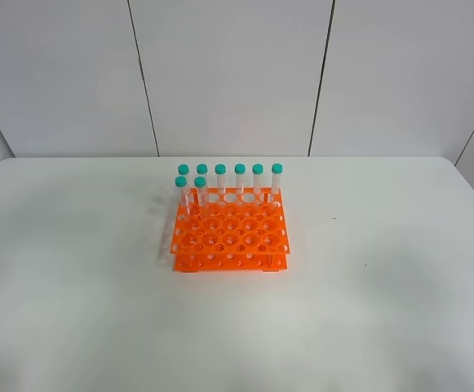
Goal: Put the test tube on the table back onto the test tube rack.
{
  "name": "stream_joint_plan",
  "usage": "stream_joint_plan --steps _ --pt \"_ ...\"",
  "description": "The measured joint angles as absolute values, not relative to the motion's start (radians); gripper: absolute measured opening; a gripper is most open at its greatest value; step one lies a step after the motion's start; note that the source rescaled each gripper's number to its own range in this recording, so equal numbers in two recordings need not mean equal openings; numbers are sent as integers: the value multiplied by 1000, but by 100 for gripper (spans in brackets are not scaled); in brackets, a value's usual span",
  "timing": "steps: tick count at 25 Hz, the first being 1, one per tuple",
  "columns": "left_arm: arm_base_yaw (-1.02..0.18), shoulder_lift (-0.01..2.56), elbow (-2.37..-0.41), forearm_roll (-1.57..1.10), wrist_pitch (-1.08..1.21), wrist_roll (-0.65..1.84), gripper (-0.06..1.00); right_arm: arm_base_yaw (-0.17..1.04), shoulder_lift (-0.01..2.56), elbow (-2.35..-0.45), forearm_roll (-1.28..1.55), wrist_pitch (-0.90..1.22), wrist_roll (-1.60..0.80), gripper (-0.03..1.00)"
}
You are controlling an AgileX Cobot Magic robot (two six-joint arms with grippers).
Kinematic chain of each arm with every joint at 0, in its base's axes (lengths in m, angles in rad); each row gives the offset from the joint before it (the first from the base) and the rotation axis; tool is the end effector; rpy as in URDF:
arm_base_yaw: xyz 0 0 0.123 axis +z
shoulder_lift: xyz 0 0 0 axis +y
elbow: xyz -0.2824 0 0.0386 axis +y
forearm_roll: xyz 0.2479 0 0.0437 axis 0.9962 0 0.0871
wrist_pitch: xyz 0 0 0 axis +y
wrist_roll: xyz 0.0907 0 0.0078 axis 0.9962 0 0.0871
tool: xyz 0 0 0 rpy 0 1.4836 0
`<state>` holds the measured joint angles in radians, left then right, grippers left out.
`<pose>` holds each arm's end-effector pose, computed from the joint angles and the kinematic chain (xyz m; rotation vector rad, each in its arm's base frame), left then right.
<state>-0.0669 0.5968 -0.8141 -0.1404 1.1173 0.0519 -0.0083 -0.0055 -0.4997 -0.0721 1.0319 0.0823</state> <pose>0.0821 -0.0170 0.3443 0.1279 2.3760 -0.1867 -0.0047 -0.0056 0.2796 0.0932 2.0063 -0.0385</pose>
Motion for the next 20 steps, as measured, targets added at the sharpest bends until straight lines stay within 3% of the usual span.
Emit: stream_joint_plan --steps 7,20 --pt "-67 265 -669 -141 1118 53 100 -8 -5 -500 -72 1032 82 100" --pt "-67 30 -509 -134 1088 57 100 -8 -5 -500 -72 1032 82 100"
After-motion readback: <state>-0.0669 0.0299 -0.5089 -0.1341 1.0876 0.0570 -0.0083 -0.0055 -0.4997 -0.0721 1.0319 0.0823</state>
